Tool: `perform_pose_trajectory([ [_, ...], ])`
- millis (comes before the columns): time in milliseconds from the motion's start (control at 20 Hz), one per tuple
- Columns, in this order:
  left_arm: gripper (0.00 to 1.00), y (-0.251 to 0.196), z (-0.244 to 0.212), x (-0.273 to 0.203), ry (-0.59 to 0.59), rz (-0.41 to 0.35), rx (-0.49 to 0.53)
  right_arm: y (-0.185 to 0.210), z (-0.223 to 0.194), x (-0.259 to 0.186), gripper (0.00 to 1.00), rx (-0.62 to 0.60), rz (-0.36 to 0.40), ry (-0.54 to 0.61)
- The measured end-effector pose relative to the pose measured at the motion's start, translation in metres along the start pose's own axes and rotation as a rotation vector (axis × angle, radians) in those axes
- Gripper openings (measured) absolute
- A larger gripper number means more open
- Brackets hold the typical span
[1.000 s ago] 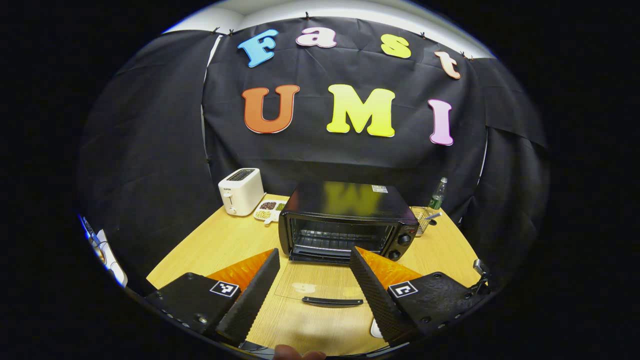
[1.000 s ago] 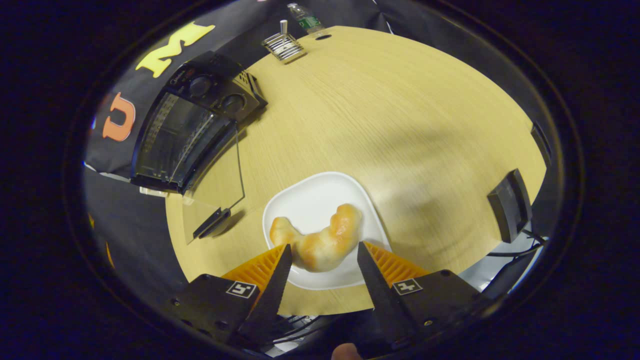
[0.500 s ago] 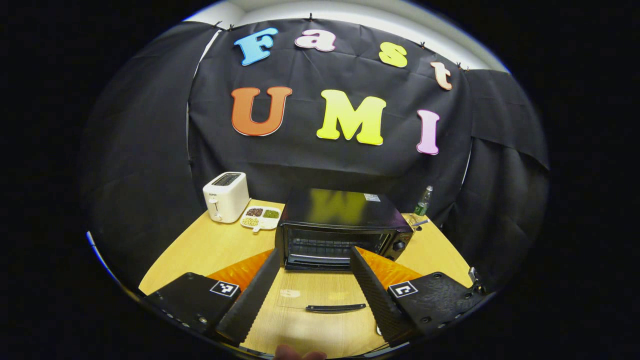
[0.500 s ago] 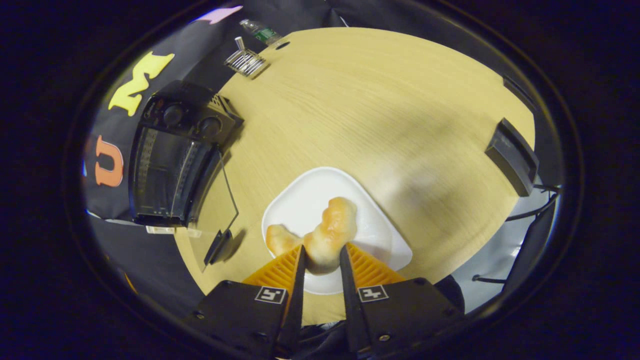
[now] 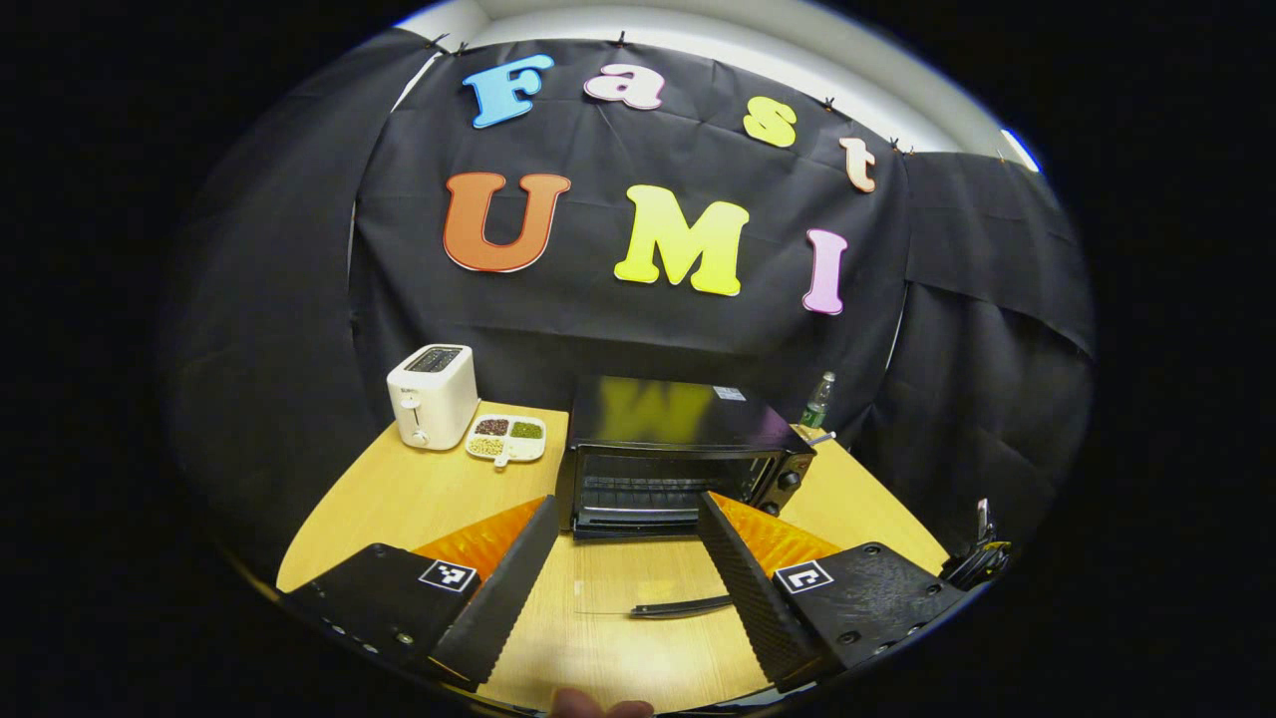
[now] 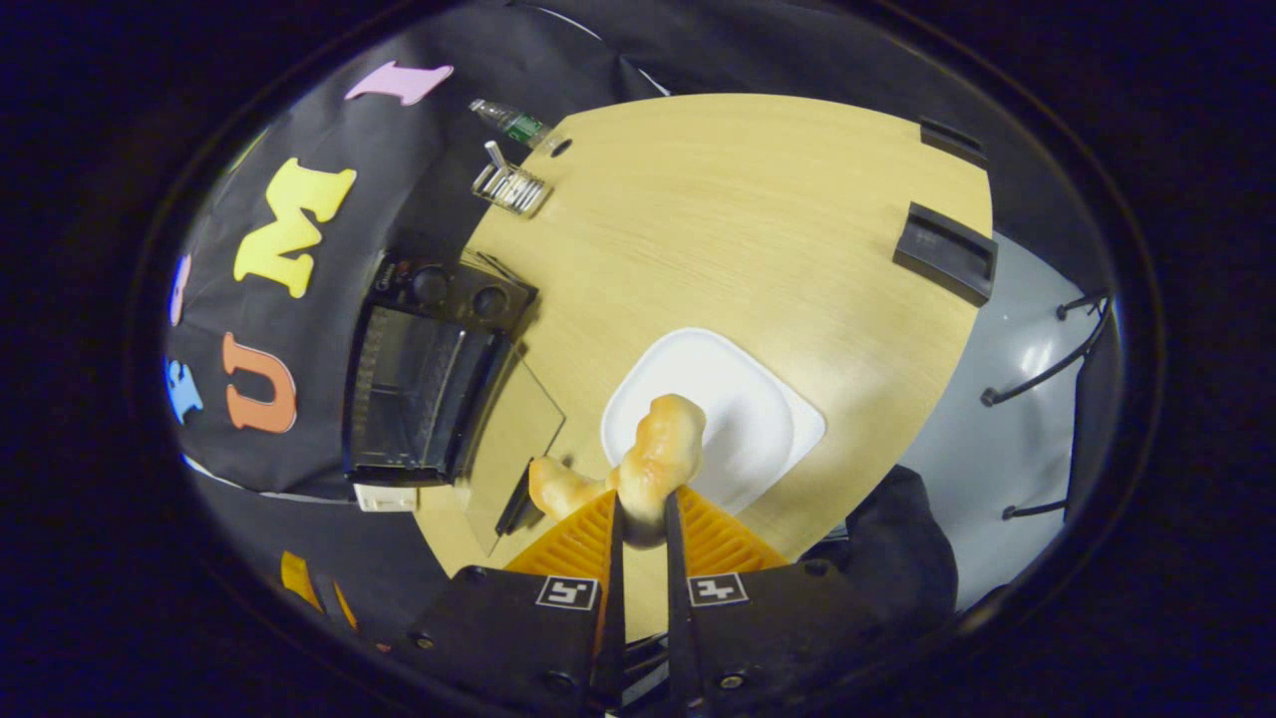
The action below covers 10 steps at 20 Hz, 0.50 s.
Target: Open the electric oven with the left hand, put the food in, and close the electric oven.
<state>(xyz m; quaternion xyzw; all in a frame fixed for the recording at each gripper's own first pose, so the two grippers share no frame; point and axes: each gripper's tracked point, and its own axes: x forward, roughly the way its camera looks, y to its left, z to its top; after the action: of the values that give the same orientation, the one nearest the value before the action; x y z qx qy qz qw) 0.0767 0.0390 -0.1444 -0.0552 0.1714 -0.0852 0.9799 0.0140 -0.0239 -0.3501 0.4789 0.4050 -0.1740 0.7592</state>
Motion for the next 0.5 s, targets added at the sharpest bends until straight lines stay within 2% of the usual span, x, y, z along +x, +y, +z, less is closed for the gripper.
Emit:
perform_pose_trajectory([
  [250,0.93,0.021,0.007,-0.024,-0.019,-0.012,0.019,0.075,-0.005,-0.007,0.18,-0.022,0.13,-0.047],
  [500,0.93,0.061,0.007,-0.044,0.001,0.044,0.044,0.143,0.001,0.035,0.18,-0.051,0.232,-0.06],
])
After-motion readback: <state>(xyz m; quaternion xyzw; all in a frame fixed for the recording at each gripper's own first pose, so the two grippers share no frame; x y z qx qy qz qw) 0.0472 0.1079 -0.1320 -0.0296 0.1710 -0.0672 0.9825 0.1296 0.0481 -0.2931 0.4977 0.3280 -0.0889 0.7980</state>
